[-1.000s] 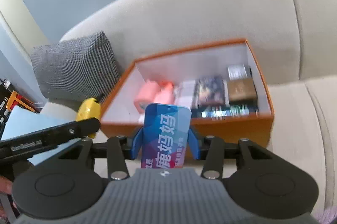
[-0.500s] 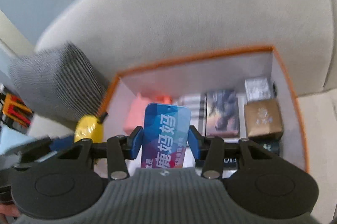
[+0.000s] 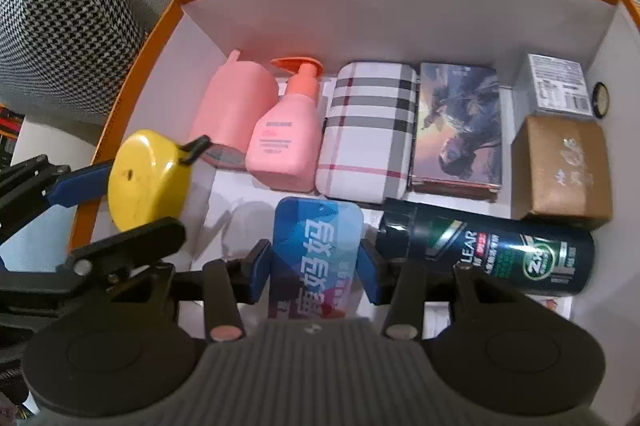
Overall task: Organize rigid objects
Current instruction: 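Carry the tape measure and tin over the orange box with both grippers, then lower the tape measure and tin into the box and open both grippers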
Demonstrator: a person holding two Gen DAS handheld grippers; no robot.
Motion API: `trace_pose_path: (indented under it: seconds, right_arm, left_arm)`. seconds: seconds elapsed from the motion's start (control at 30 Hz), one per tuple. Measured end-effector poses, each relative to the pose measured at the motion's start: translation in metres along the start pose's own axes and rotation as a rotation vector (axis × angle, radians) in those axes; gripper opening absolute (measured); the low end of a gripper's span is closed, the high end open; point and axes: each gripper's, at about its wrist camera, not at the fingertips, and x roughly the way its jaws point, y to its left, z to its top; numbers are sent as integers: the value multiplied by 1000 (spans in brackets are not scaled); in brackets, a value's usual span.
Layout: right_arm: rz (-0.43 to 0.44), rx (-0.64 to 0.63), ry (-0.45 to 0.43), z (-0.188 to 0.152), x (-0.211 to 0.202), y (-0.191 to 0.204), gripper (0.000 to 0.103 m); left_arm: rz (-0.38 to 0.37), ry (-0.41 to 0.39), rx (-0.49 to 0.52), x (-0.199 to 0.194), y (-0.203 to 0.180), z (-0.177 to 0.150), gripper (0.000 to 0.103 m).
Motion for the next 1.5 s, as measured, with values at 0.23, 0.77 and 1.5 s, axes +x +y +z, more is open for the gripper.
trace_pose_path:
  seconds: [0.23,0.77,1.5]
  right_arm:
    - [-16,27,6,3,2,-7,49]
    - [-74,92,-296,-35,-77,-47,56]
    - [114,121,-358,-78,-111,-72,56]
  left_arm:
    - [9,9,41,11,-1,4,59]
    - [-17,352,-147,51,-12,36,59]
    - [290,595,-132,116,-36,13,60]
